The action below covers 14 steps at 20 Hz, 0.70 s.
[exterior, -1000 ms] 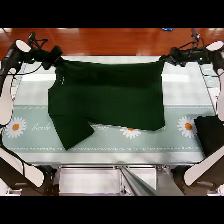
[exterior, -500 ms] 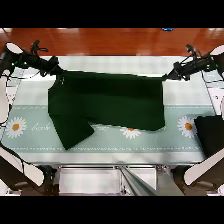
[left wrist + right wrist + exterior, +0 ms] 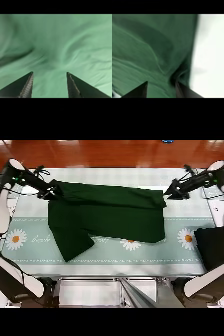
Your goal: Fold the shirts.
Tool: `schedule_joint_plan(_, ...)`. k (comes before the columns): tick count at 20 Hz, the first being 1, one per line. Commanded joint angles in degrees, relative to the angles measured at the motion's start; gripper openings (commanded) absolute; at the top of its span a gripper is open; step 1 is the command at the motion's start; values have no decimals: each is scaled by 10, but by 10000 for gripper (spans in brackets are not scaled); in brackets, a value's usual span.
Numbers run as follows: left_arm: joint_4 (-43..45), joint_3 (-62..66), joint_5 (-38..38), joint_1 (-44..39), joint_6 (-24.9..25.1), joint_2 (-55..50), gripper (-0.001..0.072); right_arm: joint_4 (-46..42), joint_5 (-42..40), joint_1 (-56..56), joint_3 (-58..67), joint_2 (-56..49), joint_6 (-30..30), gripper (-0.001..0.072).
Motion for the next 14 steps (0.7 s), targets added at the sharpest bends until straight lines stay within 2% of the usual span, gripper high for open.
schedule_joint_plan(1, 86, -10, -40, 32, -20, 68, 511, -35, -13, -54, -11, 89, 27, 408)
schedule_joint_plan(4, 143, -120, -92, 84, -46, 155, 511, -125, -29, -101, -117, 210, 38, 408)
schedule_joint_plan(5, 142, -186, -74, 103, -45, 194, 511, -137, -48, -114, -177, 255, 37, 408)
schedule_joint_plan(7, 110, -364, 7, 144, -28, 294, 511, -120, -111, -142, -327, 352, 21, 408)
schedule_joint_plan(9, 31, -539, 94, 198, 19, 379, 511, -72, -165, -163, -474, 435, -28, 408)
schedule_joint_plan(11, -91, -666, 142, 263, 100, 425, 509, -22, -177, -180, -578, 487, -87, 408)
schedule_joint_plan(14, -215, -773, 180, 320, 196, 438, 509, 1, -180, -195, -643, 506, -98, 408)
